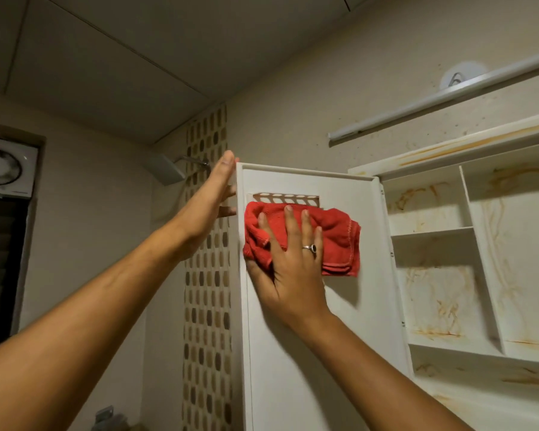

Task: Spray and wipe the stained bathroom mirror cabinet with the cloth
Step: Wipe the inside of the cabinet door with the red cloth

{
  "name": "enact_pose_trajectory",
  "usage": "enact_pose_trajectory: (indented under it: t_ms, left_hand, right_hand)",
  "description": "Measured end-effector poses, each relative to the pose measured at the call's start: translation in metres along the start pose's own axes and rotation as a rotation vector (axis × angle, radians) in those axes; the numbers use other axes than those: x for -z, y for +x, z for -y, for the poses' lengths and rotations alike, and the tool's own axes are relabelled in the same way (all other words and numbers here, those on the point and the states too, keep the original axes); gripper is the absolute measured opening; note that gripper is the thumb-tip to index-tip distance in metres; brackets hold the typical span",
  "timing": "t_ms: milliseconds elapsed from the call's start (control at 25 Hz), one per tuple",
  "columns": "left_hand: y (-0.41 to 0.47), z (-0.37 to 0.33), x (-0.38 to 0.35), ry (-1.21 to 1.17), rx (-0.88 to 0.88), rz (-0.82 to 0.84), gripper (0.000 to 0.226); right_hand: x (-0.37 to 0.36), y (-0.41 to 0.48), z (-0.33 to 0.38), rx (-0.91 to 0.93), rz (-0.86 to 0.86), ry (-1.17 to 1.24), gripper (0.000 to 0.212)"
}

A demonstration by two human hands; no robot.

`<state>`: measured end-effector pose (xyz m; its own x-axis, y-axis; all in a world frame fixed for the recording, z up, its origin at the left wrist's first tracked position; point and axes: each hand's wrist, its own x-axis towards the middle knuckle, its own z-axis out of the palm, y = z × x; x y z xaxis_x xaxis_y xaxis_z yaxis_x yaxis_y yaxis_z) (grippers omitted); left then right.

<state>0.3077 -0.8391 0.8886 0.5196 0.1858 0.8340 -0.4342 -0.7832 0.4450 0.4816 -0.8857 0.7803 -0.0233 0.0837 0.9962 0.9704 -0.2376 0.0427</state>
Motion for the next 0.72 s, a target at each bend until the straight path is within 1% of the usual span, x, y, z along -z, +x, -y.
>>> enact_pose_trajectory:
  t_ms: [120, 200, 280, 360, 400, 520, 560, 640, 720]
  left_hand:
    - [-0.039, 0.021, -0.001, -0.079, -0.014, -0.012, 0.074]
    - [-0.064, 0.033, -0.008, -0.111, -0.012, 0.028, 0.089]
    - [-0.077, 0.036, -0.014, -0.127, -0.005, 0.037, 0.104]
    - [-0.079, 0.033, -0.017, -0.151, -0.002, 0.044, 0.112]
    - [-0.078, 0.032, -0.018, -0.164, 0.000, 0.049, 0.113]
    - [-0.076, 0.033, -0.016, -0.196, -0.022, 0.059, 0.110]
    - [-0.077, 0.034, -0.017, -0.200, -0.024, 0.065, 0.108]
    - [-0.078, 0.032, -0.017, -0.201, -0.019, 0.072, 0.108]
    - [-0.079, 0.028, -0.019, -0.195, -0.002, 0.079, 0.109]
  right_hand:
    - [-0.009, -0.040, 0.009, 0.032, 0.023, -0.006, 0.069]
    - [-0.012, -0.071, 0.007, 0.089, 0.076, 0.011, 0.068]
    - [-0.007, -0.081, -0.019, 0.192, 0.135, 0.016, 0.066]
    - [0.006, -0.068, -0.061, 0.245, 0.128, 0.019, 0.064]
    - [0.015, -0.058, -0.084, 0.198, 0.106, 0.052, 0.067]
    - [0.038, -0.032, -0.136, -0.094, 0.006, 0.206, 0.084]
    - [0.038, -0.033, -0.140, -0.130, -0.009, 0.204, 0.085]
    - [0.030, -0.054, -0.138, -0.137, -0.026, 0.169, 0.079]
    - [0.028, -0.088, -0.134, -0.210, -0.014, 0.216, 0.078]
